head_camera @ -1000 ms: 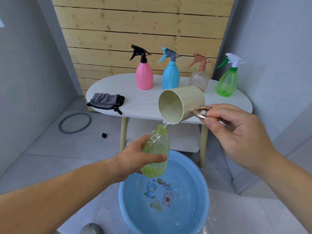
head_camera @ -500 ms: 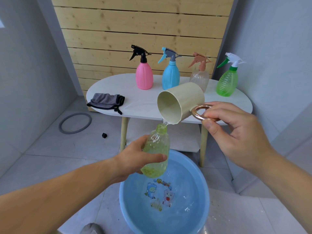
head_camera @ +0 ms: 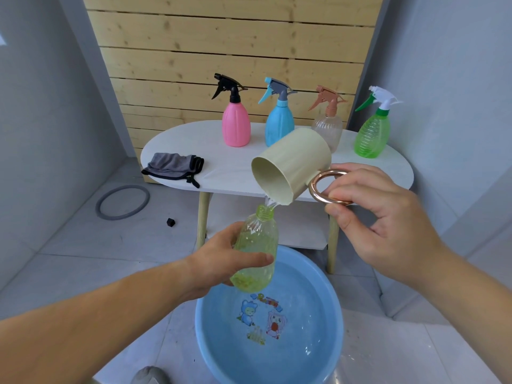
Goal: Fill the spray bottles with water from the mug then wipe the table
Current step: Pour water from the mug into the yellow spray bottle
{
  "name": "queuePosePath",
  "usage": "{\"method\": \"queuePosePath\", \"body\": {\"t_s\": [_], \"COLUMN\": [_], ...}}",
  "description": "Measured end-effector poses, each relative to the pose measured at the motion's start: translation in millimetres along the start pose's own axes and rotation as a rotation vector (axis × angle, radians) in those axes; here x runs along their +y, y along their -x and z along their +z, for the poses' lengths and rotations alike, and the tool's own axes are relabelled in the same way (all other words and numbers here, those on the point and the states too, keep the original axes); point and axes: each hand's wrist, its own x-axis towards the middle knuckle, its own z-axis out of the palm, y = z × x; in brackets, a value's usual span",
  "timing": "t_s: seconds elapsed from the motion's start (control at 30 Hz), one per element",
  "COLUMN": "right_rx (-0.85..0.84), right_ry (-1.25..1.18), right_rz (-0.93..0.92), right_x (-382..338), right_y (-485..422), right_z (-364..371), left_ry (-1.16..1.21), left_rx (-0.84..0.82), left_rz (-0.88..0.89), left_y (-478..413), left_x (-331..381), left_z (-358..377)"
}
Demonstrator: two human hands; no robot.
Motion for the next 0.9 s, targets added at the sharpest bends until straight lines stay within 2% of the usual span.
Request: {"method": "queuePosePath", "body": {"t_s": [0.3, 0.4, 0.57, 0.67, 0.77, 0.9], "right_rx": [0.0, -0.011, 0.061, 0.167, 0.172, 0.041], "right_ry": [0.086, 0.044, -0.36, -0.582, -0.682, -0.699], "right_rz": [-0.082, -0.025, 0.599, 0.891, 1.109, 1.308], "right_x": [-1.4, -2.7, -6.8, -0.4, 10.8, 33.4], "right_y": [0.1, 0.7, 3.3, 8.8, 22.6, 47.7], "right_z": [3.2, 6.7, 16.2, 26.7, 42.1, 71.8], "left_ry": [-0.003, 0.006, 0.01, 0.027, 0.05, 0.031], "left_rx": [-0.008, -0.009, 0.01, 0.015, 0.02, -0.02], "left_rz": [0.005, 0.015, 0.025, 0.033, 0.044, 0.053], "left_y": [-0.3, 0.2, -1.1, -2.4, -4.9, -11.9], "left_x": [-1.9, -0.9, -1.1, -3.5, -8.0, -17.5], "left_z": [-0.6, -0.5, -2.4, -5.2, -7.5, -6.3]}}
